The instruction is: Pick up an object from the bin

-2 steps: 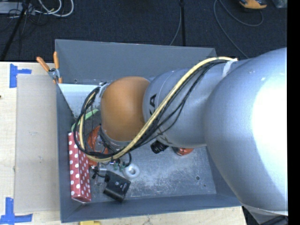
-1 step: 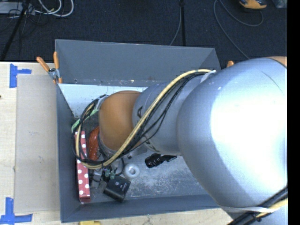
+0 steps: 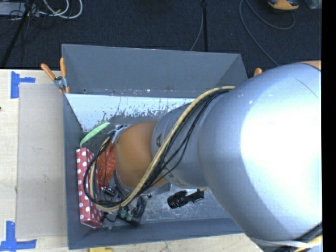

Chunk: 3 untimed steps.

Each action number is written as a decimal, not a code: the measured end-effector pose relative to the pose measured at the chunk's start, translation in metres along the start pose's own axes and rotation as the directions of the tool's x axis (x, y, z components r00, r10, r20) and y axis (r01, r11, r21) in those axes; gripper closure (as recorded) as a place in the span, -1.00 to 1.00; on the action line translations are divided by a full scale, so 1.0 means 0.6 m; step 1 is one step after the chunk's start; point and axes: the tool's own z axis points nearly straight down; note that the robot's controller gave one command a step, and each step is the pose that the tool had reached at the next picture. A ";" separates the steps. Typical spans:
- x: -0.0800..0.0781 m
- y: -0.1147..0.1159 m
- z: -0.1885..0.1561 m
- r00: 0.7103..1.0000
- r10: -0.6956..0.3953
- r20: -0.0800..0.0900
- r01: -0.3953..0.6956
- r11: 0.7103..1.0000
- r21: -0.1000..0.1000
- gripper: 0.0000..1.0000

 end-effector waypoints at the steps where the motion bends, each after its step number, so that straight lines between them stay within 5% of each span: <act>1: -0.018 -0.077 -0.003 0.999 -0.034 0.010 0.034 0.999 -0.003 -1.00; 2: -0.002 -0.060 0.000 0.979 0.205 -0.001 -0.205 0.979 0.002 1.00; 3: -0.002 -0.060 0.000 0.978 0.206 -0.002 -0.206 0.978 0.002 1.00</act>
Offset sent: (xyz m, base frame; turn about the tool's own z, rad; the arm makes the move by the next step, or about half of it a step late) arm -0.0101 -0.0337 0.0012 0.2069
